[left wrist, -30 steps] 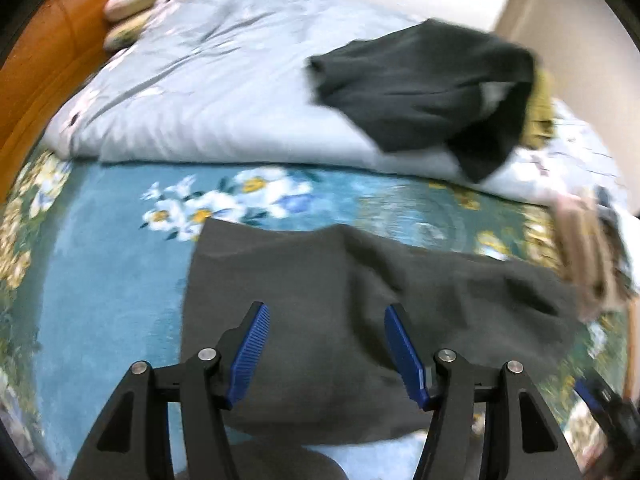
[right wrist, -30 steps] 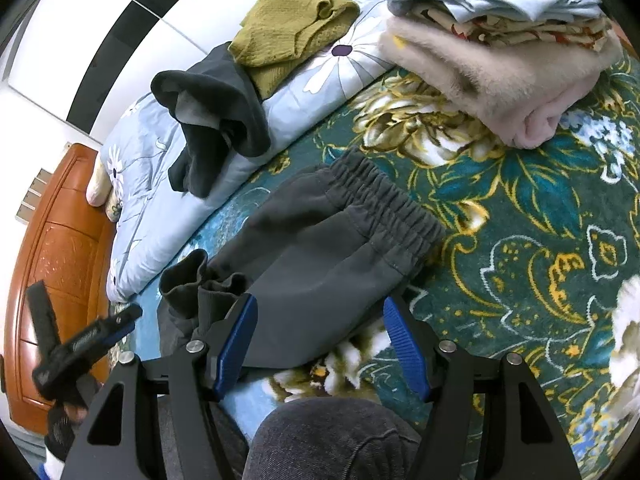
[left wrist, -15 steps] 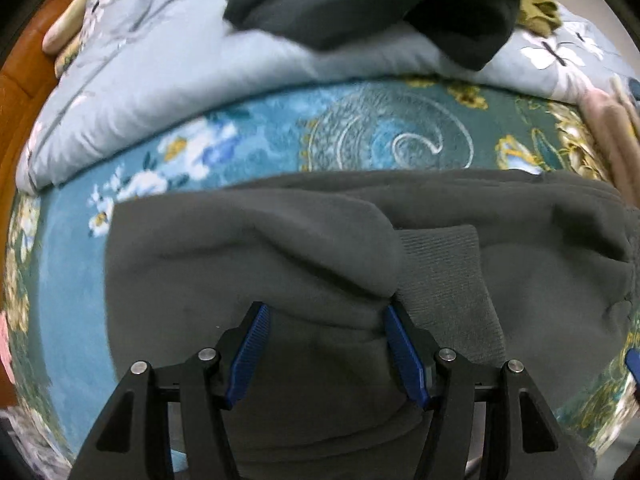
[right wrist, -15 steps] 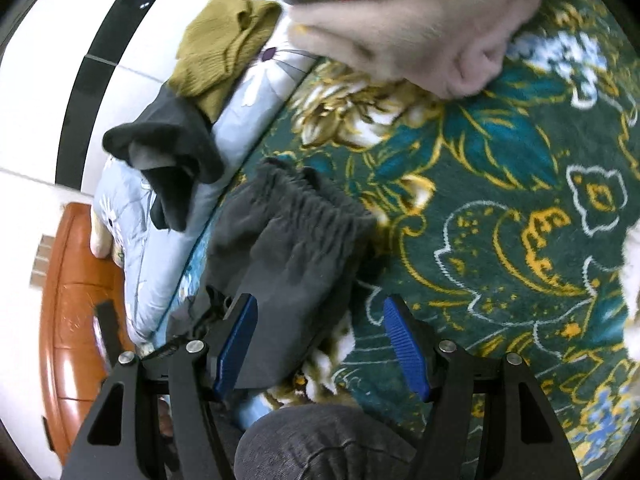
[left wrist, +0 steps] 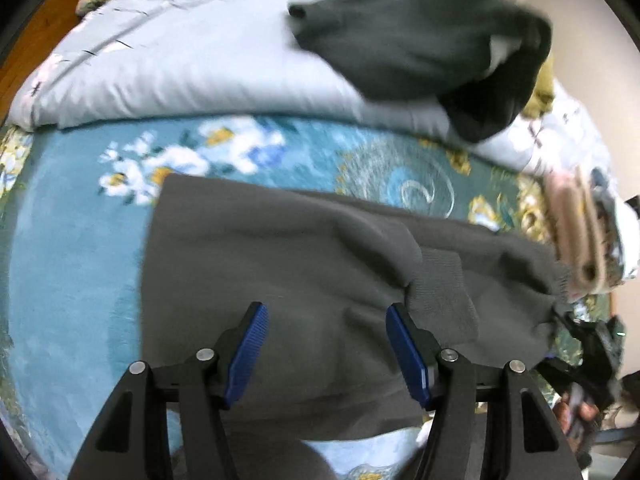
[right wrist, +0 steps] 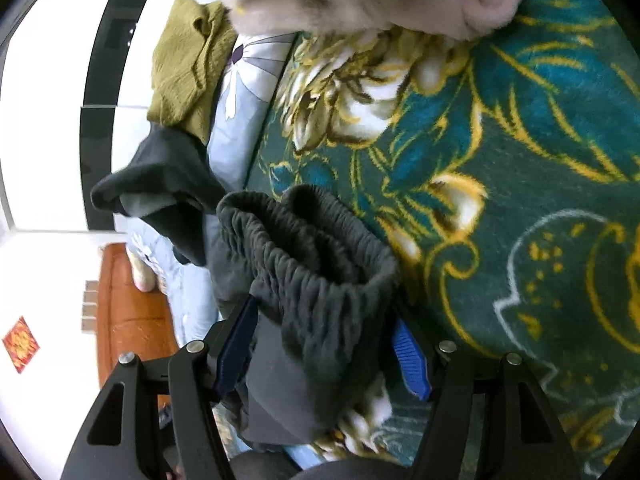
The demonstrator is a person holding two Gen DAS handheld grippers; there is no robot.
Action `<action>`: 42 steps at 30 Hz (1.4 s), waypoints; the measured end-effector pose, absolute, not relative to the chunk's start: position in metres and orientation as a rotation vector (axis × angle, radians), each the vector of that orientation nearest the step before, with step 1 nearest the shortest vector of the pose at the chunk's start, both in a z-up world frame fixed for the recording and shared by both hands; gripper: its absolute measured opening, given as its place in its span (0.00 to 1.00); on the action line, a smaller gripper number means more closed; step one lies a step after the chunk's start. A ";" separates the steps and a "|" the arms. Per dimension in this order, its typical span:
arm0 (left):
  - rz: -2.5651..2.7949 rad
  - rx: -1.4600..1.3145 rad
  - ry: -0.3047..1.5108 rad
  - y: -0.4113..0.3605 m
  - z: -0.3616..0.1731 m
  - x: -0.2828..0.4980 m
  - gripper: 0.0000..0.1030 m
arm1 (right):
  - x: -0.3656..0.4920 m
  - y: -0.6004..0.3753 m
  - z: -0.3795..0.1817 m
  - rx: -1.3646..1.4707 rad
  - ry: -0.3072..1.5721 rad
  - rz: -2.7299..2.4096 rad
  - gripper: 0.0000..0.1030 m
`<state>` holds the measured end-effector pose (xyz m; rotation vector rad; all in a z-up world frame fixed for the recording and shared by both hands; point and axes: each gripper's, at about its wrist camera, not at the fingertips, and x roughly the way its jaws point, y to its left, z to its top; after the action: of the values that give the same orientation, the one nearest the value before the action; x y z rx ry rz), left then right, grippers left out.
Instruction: Fold clothes
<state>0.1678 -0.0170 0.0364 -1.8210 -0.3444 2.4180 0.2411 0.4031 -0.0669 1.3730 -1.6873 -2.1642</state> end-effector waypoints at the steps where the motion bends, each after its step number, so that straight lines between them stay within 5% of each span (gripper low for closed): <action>1: 2.423 -1.800 -0.375 -0.024 0.042 0.169 0.64 | 0.240 0.404 -0.070 1.360 -1.719 -2.149 0.64; 5: 2.450 -1.738 -0.444 -0.050 0.059 0.177 0.65 | 0.238 0.402 -0.074 1.337 -1.785 -2.139 0.54; 9: 2.542 -1.681 -0.274 -0.052 0.072 0.189 0.65 | 0.237 0.395 -0.057 1.356 -1.739 -2.218 0.43; 15: 2.597 -1.645 -0.248 -0.067 0.074 0.204 0.66 | 0.235 0.377 -0.013 1.346 -1.572 -2.332 0.41; 29: 2.597 -1.616 -0.427 -0.109 0.065 0.228 0.66 | 0.212 0.227 0.116 1.275 -0.746 -2.484 0.40; 42: 2.640 -1.609 -0.683 -0.182 0.051 0.245 0.66 | 0.179 0.032 0.125 1.358 -0.073 -2.413 0.40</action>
<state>0.2452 -0.1819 0.0508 -1.6095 -0.6835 2.6404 0.1788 0.0318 0.1249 1.3577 -0.0732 -2.4125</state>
